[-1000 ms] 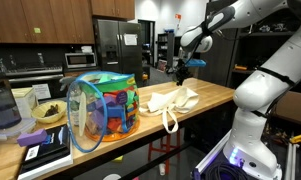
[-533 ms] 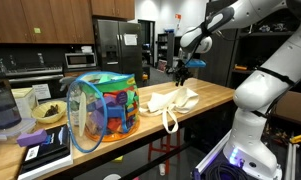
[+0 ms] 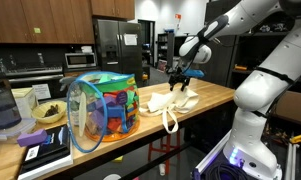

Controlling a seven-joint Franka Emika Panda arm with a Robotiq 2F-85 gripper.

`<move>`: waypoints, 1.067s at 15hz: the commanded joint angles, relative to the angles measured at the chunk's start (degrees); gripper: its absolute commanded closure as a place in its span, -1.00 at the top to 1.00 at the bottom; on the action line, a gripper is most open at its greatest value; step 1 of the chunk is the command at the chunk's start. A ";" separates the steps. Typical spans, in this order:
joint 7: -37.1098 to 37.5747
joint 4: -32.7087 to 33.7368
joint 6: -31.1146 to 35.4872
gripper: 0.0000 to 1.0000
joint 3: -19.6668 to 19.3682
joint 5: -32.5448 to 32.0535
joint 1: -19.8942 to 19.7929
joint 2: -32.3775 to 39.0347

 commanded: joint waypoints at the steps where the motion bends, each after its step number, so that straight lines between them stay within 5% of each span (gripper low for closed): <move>1: 5.31 -6.65 9.67 1.00 0.26 6.96 1.78 -1.75; 7: 14.70 -4.44 19.85 0.98 2.68 14.12 3.83 4.80; 8: 16.16 -4.43 20.98 0.49 3.47 13.63 3.52 5.49; 10: 17.67 -4.35 22.40 0.46 4.52 12.63 3.26 6.44; 16: 18.13 -4.10 21.98 -0.46 6.32 8.78 2.51 8.18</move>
